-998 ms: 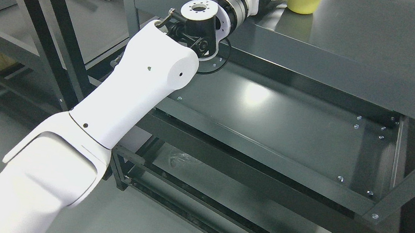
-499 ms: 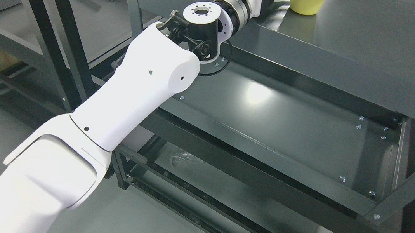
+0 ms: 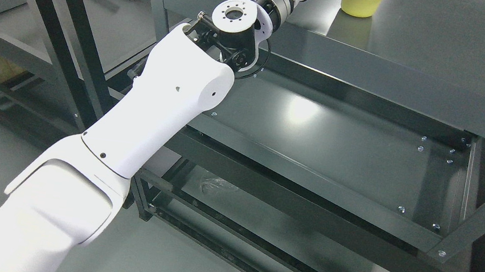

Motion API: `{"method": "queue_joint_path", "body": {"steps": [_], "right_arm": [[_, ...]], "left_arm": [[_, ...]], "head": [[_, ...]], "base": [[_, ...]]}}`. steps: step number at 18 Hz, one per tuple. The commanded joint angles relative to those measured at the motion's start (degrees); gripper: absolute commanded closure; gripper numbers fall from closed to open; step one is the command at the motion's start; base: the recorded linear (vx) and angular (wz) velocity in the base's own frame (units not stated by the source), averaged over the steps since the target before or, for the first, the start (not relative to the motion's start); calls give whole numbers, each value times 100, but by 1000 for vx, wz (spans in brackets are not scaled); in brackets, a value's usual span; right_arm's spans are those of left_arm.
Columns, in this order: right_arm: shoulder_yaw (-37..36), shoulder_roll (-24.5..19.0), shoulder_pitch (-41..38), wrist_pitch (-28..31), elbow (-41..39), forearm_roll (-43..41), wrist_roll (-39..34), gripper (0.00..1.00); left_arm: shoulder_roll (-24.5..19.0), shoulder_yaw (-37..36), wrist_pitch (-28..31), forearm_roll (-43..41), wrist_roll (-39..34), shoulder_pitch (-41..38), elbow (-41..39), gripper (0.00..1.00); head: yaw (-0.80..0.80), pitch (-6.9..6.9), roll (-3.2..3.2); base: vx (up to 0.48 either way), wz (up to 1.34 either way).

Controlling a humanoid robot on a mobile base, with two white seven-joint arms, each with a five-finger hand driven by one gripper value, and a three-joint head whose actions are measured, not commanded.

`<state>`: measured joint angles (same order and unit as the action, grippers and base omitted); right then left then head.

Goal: Place yellow IKEA cup on middle right shelf
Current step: 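Open the left hand and pull it back from the cup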

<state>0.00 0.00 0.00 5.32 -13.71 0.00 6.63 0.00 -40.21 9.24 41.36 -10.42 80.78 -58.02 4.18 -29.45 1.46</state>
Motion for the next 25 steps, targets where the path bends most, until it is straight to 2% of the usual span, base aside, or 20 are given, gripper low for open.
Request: {"method": "queue_joint_path", "body": {"steps": [1, 5, 8, 13, 20, 25], "right_arm": [[97, 100, -79, 5, 0, -141, 5, 1], [97, 100, -79, 5, 0, -141, 5, 1], [97, 100, -79, 5, 0, -141, 5, 1], [97, 100, -70, 5, 0, -141, 5, 1], [97, 100, -79, 5, 0, -141, 5, 1], [97, 100, -79, 5, 0, -141, 5, 1]], "left_arm": [[-100, 162, -71, -418, -22, -106, -271, 1], [-100, 364, -421, -794, -13, -395, -675, 1], [-100, 479, -1001, -1480, -4, -633, -851, 1], [-100, 558, -1740, -1850, -13, -1001, -1044, 1], [-641, 901, -2496, -1904, 31, -1968, -2221, 1], [-1370, 717, -3443, -1939, 31, -3004, -3066, 1]], "head": [[0, 0, 0], [0, 0, 0], [0, 0, 0], [0, 0, 0], [0, 0, 0], [0, 0, 0]], "base": [[0, 0], [-20, 8], [-28, 17], [-41, -57], [-83, -131], [-114, -29]]}}
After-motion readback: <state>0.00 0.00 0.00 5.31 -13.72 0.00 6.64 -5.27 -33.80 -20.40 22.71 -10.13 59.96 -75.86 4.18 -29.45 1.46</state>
